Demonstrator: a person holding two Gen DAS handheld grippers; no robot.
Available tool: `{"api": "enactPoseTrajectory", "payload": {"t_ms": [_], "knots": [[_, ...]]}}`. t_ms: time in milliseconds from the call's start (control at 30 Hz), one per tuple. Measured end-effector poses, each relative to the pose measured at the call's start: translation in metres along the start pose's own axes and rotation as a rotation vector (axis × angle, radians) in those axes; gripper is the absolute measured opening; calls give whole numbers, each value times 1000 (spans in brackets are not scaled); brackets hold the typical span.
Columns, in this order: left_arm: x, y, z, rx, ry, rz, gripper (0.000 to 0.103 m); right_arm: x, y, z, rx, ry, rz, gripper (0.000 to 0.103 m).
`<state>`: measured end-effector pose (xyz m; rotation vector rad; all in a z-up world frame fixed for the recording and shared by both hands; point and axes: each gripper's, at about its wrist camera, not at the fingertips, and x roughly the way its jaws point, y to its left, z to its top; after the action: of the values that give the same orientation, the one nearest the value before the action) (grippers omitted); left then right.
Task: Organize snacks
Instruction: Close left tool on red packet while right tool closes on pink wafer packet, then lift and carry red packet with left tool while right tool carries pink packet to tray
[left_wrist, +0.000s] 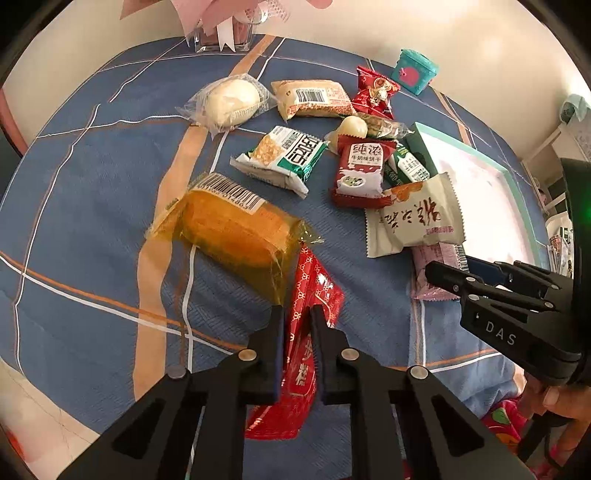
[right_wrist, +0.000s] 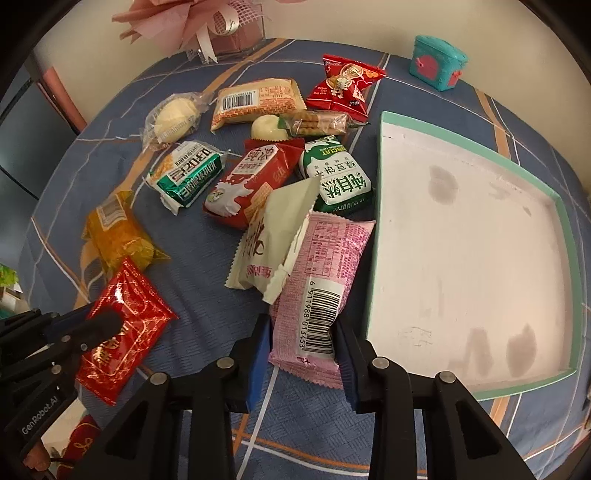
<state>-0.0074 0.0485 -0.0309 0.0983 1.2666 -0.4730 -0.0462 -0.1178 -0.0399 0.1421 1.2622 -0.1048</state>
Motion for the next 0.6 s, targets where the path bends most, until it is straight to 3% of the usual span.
{"api": "enactPoseTrajectory", "payload": {"t_ms": [333, 600], "knots": [[-30, -9, 11, -11, -28, 31, 9, -32, -20, -5, 65, -61, 82, 36], [-76, -23, 43, -58, -116, 52, 9, -57, -38, -8, 148, -143, 138, 36]]}}
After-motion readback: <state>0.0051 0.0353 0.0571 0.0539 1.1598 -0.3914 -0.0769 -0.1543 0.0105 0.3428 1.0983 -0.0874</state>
